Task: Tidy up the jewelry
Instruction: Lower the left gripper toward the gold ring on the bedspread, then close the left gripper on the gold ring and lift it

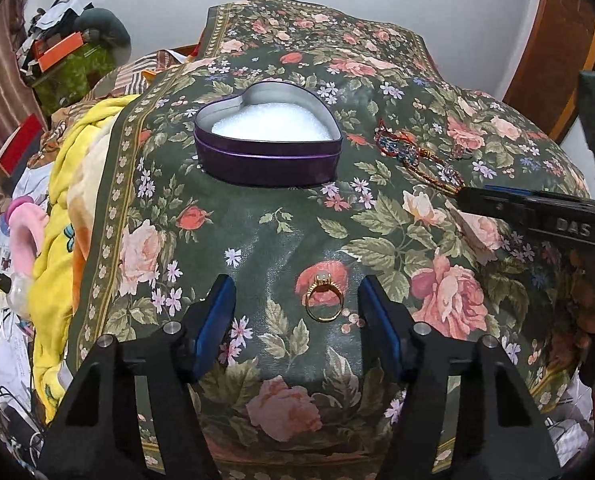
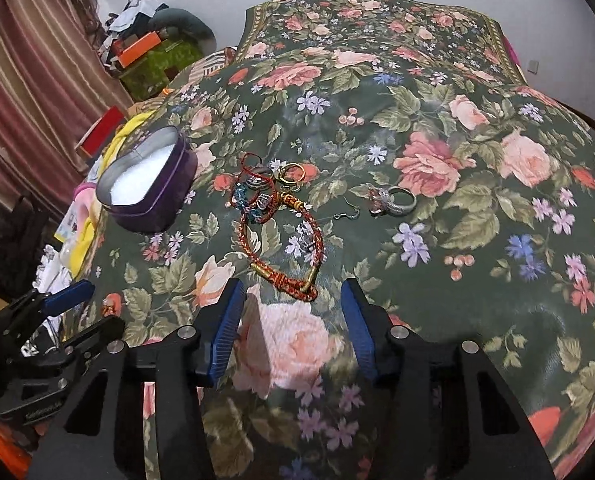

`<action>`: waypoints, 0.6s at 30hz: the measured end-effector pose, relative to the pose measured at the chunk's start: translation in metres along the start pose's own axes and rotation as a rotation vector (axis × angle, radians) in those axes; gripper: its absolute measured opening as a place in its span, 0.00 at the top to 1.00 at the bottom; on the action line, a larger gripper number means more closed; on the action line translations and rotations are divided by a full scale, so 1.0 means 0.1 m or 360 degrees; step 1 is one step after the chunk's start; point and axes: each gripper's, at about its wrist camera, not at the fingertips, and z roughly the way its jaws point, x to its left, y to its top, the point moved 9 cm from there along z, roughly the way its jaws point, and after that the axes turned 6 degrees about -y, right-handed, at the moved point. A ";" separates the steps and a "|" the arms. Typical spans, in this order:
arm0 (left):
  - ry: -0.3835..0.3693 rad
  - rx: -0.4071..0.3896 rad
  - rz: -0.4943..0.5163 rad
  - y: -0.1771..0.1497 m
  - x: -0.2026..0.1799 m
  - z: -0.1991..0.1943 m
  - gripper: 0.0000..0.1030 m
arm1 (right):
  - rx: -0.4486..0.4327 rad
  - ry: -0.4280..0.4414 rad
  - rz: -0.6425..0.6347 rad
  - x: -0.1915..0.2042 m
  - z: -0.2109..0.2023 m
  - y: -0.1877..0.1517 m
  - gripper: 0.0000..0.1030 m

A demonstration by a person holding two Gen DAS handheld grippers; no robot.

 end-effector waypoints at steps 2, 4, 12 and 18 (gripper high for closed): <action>0.0005 -0.0001 0.0015 0.00 -0.01 0.01 0.38 | -0.0003 -0.0018 -0.0023 0.02 0.02 0.02 0.55; 0.0007 -0.0002 0.0029 0.00 -0.02 0.02 0.39 | -0.0010 -0.0058 -0.0055 0.03 0.06 0.03 0.62; 0.0000 0.0003 0.0026 -0.02 -0.01 -0.01 0.48 | -0.0046 -0.0106 -0.0081 0.02 0.06 0.07 0.85; 0.0002 -0.0007 0.0018 -0.04 0.01 -0.05 0.74 | -0.0134 -0.0070 -0.0043 0.01 -0.16 0.12 0.86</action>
